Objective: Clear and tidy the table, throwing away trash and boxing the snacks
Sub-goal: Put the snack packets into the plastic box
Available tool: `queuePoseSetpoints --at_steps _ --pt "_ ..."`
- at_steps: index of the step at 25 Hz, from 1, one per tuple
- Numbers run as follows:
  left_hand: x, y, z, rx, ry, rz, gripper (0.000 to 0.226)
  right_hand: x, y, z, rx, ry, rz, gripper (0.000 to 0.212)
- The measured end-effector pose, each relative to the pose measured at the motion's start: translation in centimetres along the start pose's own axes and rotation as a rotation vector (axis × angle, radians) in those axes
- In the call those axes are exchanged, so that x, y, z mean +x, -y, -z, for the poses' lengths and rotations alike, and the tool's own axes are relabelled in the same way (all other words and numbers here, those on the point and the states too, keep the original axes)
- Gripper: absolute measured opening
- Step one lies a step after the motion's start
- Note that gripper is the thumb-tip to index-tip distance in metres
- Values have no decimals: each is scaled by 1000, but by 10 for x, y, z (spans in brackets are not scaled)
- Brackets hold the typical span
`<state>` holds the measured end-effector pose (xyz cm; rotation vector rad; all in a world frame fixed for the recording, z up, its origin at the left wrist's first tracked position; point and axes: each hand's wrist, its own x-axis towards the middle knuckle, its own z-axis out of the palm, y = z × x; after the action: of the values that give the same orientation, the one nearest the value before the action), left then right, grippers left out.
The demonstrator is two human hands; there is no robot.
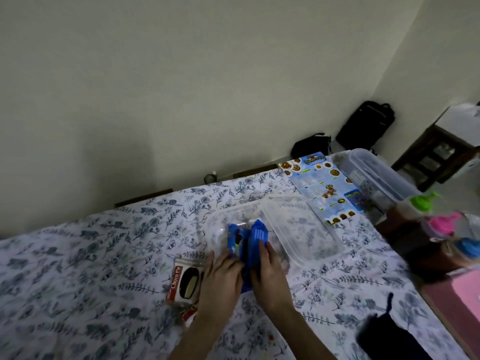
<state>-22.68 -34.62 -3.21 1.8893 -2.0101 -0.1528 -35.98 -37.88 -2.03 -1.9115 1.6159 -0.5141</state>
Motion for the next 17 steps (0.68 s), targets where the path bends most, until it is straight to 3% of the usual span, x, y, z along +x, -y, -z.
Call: queuePoseSetpoints --at_steps 3,6,8,10,12,15,17 --pt "1 4 -2 149 126 -29 28 0 -6 -8 -121 -20 55 55" --pt "1 12 5 51 191 -81 33 0 -6 -11 -253 118 83 52" --pt "-2 21 14 -173 87 -56 33 1 -4 -9 -335 119 125 57" --pt "-9 39 26 -370 -45 121 31 -2 9 -7 -330 -2 206 59" --pt "-18 71 26 -378 -133 269 33 -17 28 -12 -227 -26 347 54" --pt "-31 113 12 -249 51 192 39 -43 45 -45 -203 143 611 59" --pt "-43 127 -4 -179 217 87 45 -54 36 -72 -248 263 659 70"
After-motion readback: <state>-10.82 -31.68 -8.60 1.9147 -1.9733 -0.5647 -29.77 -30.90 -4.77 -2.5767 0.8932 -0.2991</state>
